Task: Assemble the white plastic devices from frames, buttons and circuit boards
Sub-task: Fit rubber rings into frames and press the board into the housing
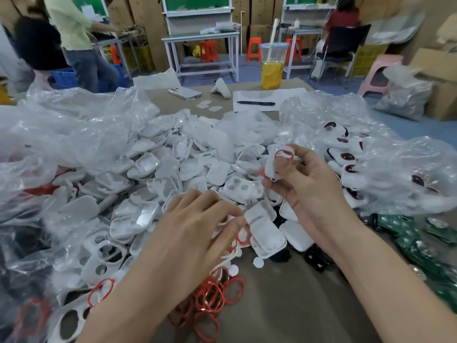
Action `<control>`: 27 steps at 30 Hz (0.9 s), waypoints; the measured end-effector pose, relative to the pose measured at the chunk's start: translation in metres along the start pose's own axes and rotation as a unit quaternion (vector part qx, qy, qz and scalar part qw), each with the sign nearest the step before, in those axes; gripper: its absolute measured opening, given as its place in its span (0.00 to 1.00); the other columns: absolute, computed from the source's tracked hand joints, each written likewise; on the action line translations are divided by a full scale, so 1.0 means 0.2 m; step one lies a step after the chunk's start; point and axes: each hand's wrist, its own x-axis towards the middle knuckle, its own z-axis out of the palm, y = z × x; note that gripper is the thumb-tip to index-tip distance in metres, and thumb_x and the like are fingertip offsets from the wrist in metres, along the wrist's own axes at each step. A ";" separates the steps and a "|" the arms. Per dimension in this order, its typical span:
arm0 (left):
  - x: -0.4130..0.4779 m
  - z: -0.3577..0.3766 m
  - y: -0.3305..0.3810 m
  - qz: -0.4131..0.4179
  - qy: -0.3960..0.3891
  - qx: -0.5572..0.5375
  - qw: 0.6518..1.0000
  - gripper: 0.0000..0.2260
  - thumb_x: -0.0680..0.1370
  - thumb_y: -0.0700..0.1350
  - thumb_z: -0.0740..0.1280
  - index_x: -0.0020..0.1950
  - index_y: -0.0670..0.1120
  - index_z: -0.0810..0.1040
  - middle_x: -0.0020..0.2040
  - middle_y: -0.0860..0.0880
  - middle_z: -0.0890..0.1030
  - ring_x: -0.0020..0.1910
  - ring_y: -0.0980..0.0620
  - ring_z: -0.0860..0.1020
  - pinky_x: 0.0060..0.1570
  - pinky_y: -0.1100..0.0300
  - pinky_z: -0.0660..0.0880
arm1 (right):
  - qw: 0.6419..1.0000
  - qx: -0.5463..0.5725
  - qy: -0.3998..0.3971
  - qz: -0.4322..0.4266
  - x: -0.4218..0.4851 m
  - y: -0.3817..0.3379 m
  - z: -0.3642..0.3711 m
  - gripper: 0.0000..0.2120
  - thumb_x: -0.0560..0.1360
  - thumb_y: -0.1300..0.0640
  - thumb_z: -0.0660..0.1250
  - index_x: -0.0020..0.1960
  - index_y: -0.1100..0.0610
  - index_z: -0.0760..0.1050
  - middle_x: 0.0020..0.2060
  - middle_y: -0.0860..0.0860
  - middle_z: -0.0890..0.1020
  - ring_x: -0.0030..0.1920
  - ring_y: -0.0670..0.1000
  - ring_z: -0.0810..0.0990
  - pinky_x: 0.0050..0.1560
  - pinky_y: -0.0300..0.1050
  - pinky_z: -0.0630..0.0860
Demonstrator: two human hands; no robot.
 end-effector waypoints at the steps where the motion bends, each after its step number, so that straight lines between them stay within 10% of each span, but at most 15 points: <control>1: 0.00 0.00 0.00 0.002 0.008 -0.002 1.000 0.14 0.83 0.59 0.58 0.53 0.56 0.82 0.46 0.61 0.78 0.49 0.58 0.73 0.55 0.62 0.68 | 1.000 -0.002 0.004 -0.007 0.00 -0.01 0.00 0.09 0.80 0.63 0.65 0.60 0.61 0.73 0.44 0.55 0.83 0.43 0.51 0.87 0.43 0.40 0.82; 14: 0.07 0.19 0.17 0.166 -0.070 0.115 0.977 0.17 0.74 0.62 0.59 0.45 0.59 0.86 0.37 0.56 0.77 0.39 0.53 0.79 0.44 0.61 0.77 | 1.000 0.016 0.017 -0.015 0.02 -0.03 -0.04 0.07 0.81 0.65 0.64 0.57 0.57 0.71 0.46 0.54 0.87 0.46 0.52 0.87 0.45 0.44 0.83; 20: 0.05 0.20 0.16 0.186 0.019 0.112 0.976 0.10 0.76 0.54 0.64 0.39 0.56 0.84 0.39 0.55 0.77 0.39 0.52 0.78 0.40 0.59 0.75 | 1.000 0.020 0.004 0.006 0.03 -0.02 -0.04 0.10 0.80 0.65 0.65 0.58 0.54 0.76 0.48 0.56 0.87 0.47 0.54 0.87 0.43 0.41 0.83; 24: 0.04 0.18 0.14 0.164 0.096 0.027 0.981 0.09 0.79 0.53 0.65 0.45 0.56 0.84 0.47 0.56 0.80 0.45 0.54 0.79 0.46 0.61 0.76 | 1.000 0.004 -0.011 -0.005 0.02 -0.01 -0.03 0.15 0.71 0.57 0.70 0.58 0.54 0.77 0.47 0.56 0.87 0.47 0.53 0.87 0.42 0.40 0.82; 27: 0.06 0.10 0.15 -0.025 0.101 -0.238 0.966 0.09 0.81 0.58 0.64 0.48 0.60 0.83 0.47 0.59 0.81 0.47 0.61 0.79 0.47 0.73 0.71 | 0.999 -0.012 -0.029 -0.007 0.00 -0.02 -0.02 0.16 0.70 0.55 0.72 0.57 0.54 0.78 0.48 0.56 0.87 0.47 0.53 0.87 0.42 0.39 0.81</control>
